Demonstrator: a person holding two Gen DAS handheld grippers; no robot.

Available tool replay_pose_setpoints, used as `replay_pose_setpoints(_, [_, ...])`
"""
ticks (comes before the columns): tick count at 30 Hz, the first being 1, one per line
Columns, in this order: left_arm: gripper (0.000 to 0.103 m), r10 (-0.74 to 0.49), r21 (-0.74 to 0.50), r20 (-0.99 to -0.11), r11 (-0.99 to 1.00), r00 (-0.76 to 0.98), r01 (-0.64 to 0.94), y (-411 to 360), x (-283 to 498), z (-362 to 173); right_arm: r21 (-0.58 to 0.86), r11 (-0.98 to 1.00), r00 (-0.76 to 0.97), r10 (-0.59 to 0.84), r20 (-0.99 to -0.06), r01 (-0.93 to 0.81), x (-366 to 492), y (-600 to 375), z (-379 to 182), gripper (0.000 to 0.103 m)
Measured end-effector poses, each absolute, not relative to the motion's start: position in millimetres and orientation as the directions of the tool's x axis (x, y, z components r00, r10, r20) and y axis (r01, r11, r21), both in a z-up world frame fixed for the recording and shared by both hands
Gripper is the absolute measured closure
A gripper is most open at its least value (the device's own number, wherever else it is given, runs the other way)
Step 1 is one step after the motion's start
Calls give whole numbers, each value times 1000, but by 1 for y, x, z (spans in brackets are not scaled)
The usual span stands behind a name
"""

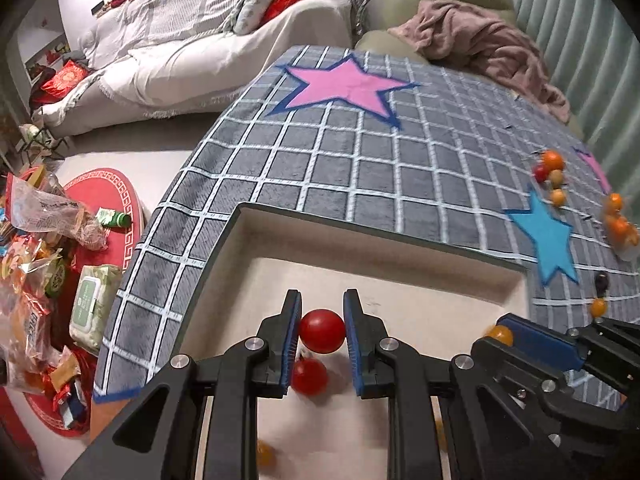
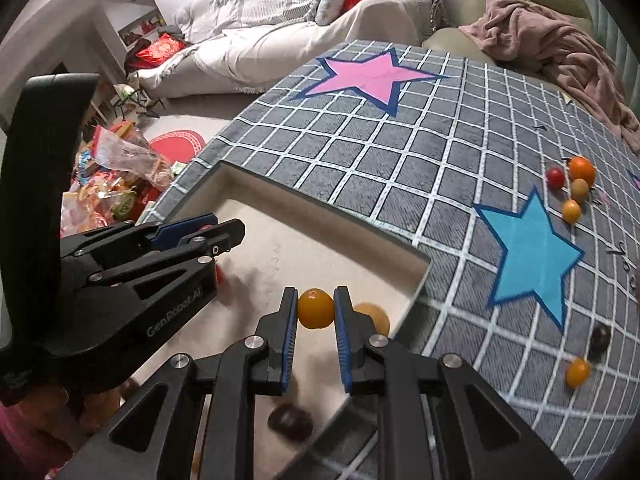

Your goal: Organize fruits

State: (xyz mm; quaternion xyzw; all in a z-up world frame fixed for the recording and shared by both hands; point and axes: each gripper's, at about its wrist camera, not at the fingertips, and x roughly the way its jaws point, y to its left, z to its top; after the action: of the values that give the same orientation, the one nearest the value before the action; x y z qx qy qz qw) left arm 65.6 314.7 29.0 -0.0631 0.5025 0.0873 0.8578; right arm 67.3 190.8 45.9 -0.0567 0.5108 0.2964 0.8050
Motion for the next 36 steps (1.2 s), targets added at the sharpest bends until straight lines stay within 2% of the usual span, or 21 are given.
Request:
replay_pose_setpoints(11, [80,126,31,-892,975,433,-219,319,74,12,196,814,257,386,-886,-547,81,205,23,82])
replay_pose_setpoints(13, [79,127,32,-893,975,431,-221,319,73,12,214,808,253,405,-879,-549,79,205,25,68])
replay_pose_setpoints(14, [79,127,30,-893,974,431,-225,320,72,13,206,811,264,401,-877,-547,78,205,28,66])
replay_pose_setpoints(16, [79,128,26,-894,971,429,-236,323,70,14,203,820,277,398,-875,-536,78,202,31,50])
replay_pose_setpoints(17, [79,126,22,-895,971,428,-239,324,69,14,216,821,274,405,-872,-528,79,199,31,46])
replay_pose_setpoints(23, [79,136,27,-894,968,426,-251,327,56,18,274,819,276,453,-848,-505,73,191,44,29])
replay_pose_setpoints(24, [76,141,33,-895,967,424,-252,328,54,19,286,816,276,465,-841,-502,71,188,48,24])
replay_pose_setpoints(25, [51,147,39,-894,967,424,-254,328,51,20,294,815,277,472,-837,-500,69,187,50,23])
replay_pose_setpoints(26, [21,153,38,-885,965,440,-260,327,45,23,301,814,277,477,-834,-496,67,184,53,23])
replay_pose_setpoints(27, [16,174,48,-874,960,454,-275,328,41,26,288,823,287,464,-838,-489,66,183,56,22])
replay_pose_setpoints(32, [16,146,18,-873,963,465,-268,326,22,35,316,820,272,480,-834,-477,54,173,65,19])
replay_pose_setpoints(36, [14,122,-8,-882,962,456,-271,323,6,38,268,842,288,432,-854,-469,43,169,70,1])
